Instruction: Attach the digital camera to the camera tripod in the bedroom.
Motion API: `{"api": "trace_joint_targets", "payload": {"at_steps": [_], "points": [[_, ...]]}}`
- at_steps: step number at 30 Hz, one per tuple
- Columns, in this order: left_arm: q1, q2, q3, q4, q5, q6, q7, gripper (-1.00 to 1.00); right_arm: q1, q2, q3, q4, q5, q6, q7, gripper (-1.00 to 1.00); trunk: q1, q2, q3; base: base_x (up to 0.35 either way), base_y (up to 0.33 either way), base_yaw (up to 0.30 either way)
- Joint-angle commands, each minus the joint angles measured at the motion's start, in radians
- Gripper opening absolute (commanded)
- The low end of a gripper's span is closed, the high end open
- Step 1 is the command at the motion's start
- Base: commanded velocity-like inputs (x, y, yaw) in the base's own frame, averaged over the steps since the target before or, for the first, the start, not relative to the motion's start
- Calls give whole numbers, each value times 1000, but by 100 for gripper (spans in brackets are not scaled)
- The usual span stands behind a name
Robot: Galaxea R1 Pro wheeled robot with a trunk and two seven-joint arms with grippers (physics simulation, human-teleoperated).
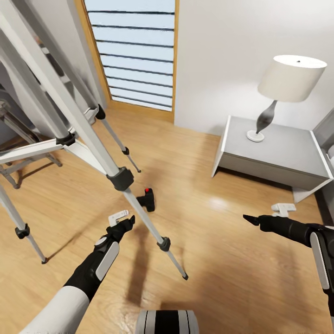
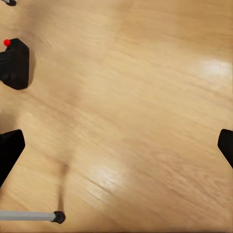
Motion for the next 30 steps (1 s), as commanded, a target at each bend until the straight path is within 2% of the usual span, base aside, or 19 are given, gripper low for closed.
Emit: {"api": "trace_joint_targets", "payload": {"at_steps": [1, 15, 25, 30], "points": [[-6, 0, -3, -2, 7, 14, 8, 100, -1, 0, -1, -1, 2, 6, 5, 100, 0, -1, -5, 0, 0, 0], [-67, -4, -6, 9, 4, 133, 14, 100, -3, 0, -2, -1, 2, 6, 6, 100, 7, -4, -59, 0, 0, 0], [-77, 1, -5, 1, 0, 159, 18, 100, -2, 0, -3, -1, 2, 6, 6, 100, 11, -6, -97, 0, 0, 0], [-78, 6, 0, -13, 1, 162, 18, 100, -2, 0, -3, -1, 2, 6, 6, 100, 11, -6, -97, 0, 0, 0]]}}
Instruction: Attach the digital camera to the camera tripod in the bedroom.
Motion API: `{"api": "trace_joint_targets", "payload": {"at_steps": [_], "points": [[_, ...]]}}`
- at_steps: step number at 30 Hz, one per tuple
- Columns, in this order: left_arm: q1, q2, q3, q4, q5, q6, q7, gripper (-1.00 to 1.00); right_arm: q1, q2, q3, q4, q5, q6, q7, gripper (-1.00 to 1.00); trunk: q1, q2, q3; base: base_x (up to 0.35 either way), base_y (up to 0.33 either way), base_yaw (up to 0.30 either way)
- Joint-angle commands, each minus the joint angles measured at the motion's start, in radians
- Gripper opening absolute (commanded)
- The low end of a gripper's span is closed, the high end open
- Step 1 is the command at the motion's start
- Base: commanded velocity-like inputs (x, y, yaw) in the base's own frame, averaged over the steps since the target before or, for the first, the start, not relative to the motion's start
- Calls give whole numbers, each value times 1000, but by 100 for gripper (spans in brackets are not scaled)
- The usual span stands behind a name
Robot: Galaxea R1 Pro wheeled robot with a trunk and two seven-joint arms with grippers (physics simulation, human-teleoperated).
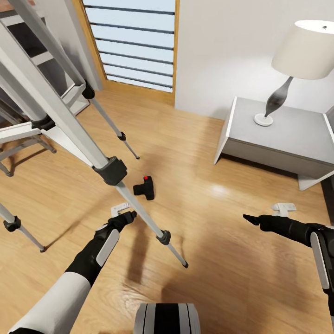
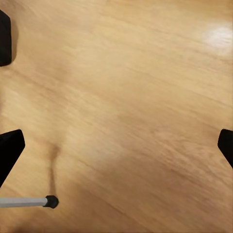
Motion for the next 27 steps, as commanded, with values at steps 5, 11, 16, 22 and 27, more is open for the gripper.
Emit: {"api": "trace_joint_targets", "payload": {"at_steps": [5, 11, 16, 22, 27], "points": [[4, 5, 5, -68, 15, 8, 9, 100, -1, 0, -1, -1, 3, 5, 5, 100, 0, 0, -1, 0, 0, 0], [7, 7, 8, -116, 14, 21, 38, 100, -2, 0, -1, -1, 3, 5, 4, 100, 0, 0, -1, 0, 0, 0], [2, 8, 8, -127, 14, 48, 90, 100, -2, -1, -2, -1, 3, 5, 4, 100, 0, 0, -1, 0, 0, 0], [-13, 7, 7, -127, 13, 114, 136, 100, -3, -1, -2, -1, 3, 5, 4, 100, 0, 0, -1, 0, 0, 0], [-42, 6, 6, -125, 14, 165, 158, 100, -3, -1, -2, -1, 3, 5, 4, 100, 0, 0, -1, 0, 0, 0]]}}
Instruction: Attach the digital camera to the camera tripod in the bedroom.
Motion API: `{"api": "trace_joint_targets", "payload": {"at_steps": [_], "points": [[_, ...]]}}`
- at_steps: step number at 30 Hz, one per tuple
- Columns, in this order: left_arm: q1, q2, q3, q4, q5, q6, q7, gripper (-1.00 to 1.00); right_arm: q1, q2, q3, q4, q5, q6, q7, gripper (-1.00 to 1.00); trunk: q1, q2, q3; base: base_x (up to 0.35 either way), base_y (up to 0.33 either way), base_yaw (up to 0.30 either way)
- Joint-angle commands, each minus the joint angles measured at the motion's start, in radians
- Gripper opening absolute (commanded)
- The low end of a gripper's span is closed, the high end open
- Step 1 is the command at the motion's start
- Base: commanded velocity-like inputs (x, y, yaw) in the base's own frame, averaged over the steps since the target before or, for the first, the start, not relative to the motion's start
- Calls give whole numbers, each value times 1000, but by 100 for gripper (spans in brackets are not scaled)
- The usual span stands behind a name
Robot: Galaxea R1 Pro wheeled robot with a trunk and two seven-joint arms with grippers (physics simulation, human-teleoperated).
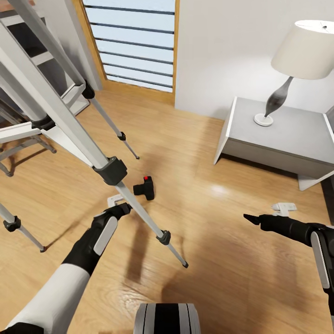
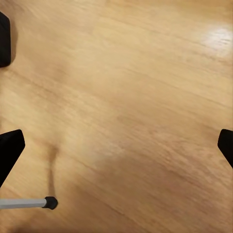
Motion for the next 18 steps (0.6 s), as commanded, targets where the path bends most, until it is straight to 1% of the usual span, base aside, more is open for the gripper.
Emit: {"api": "trace_joint_targets", "payload": {"at_steps": [1, 9, 18], "points": [[-7, 0, -2, 0, 10, 10, 13, 100, -1, 0, -1, -1, 3, 6, 5, 100, 0, 0, -1, 0, 0, 0], [-24, 0, -2, 3, 10, 32, 22, 100, -1, 0, -1, -1, 3, 6, 5, 100, 0, 0, -1, 0, 0, 0], [-19, 3, 1, 4, 8, 29, 24, 100, 0, 0, -1, -1, 3, 6, 5, 100, 0, 0, -1, 0, 0, 0]]}}
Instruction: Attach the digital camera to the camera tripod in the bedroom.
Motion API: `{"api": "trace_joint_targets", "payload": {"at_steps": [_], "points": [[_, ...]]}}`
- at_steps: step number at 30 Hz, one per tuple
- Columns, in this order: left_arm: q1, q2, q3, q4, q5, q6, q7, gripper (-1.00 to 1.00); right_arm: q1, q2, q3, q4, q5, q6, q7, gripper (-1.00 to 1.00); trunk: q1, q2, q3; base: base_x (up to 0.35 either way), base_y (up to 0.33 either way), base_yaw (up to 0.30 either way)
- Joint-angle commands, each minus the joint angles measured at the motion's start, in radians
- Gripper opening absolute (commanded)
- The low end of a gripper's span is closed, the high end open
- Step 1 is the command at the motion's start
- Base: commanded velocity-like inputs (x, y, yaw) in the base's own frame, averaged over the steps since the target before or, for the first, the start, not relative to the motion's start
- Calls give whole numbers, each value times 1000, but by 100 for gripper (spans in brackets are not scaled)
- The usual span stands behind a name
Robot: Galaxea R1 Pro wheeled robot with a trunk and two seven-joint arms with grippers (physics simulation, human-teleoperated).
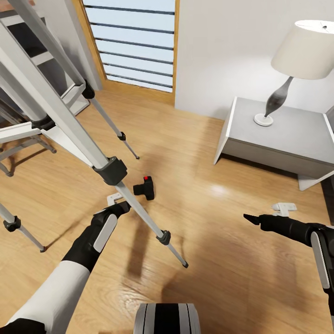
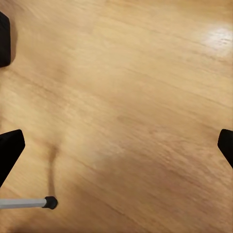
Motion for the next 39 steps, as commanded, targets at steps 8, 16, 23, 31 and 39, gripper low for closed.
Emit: {"api": "trace_joint_targets", "payload": {"at_steps": [8, 16, 23, 31, 39], "points": [[4, 2, -5, 0, 8, 0, 9, 100, 0, 0, -1, -1, 3, 6, 5, 100, 0, 0, -1, 0, 0, 0], [11, 2, -10, 1, 7, -2, 9, 100, 0, 0, -1, -1, 3, 5, 5, 100, 0, 0, -1, 0, 0, 0], [17, 5, -7, 1, 6, -2, 9, 100, 0, 0, -1, -1, 3, 5, 5, 100, 0, 0, -1, 0, 0, 0], [18, 7, -8, 12, 7, -2, 9, 100, 0, 0, -1, -1, 3, 4, 5, 100, 0, 0, -1, 19, -17, 0], [18, 12, -12, 27, 8, -2, 8, 100, 0, 0, -1, -1, 3, 4, 5, 100, 0, 0, -1, 156, -145, 0]]}}
